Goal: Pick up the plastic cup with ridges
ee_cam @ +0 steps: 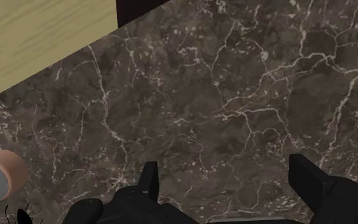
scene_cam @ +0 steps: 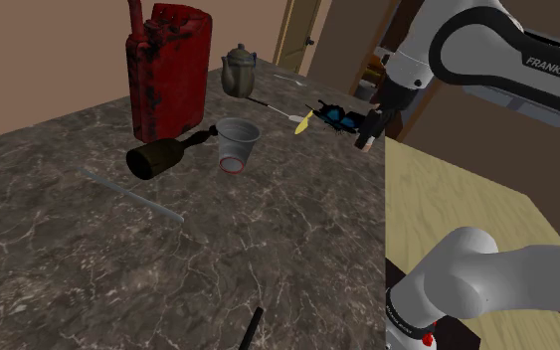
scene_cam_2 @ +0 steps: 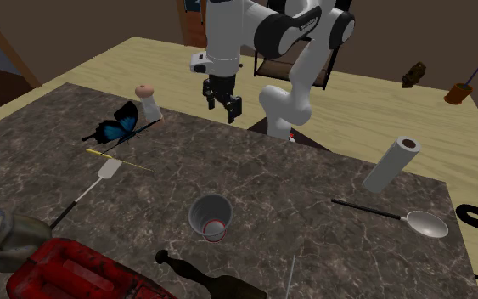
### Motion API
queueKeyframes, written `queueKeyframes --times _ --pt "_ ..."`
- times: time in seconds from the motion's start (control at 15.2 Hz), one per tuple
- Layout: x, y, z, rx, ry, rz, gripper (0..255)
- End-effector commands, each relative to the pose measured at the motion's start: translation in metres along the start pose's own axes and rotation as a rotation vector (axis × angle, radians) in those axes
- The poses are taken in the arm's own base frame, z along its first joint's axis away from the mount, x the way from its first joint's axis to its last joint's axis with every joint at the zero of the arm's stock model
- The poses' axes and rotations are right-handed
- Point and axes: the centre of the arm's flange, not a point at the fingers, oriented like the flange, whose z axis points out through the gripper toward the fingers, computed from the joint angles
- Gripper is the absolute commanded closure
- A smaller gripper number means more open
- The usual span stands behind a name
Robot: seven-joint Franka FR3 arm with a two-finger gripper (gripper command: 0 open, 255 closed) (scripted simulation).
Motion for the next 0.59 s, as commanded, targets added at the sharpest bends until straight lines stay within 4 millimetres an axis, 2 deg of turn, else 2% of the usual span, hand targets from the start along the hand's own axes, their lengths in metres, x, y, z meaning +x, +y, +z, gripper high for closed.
queueKeyframes --times 0.0,0.53 --pt "0.000 0.000 0.000 0.000 0.000 0.000 0" --pt "0.087 -0.057 0.011 0.013 0.000 -0.014 0"
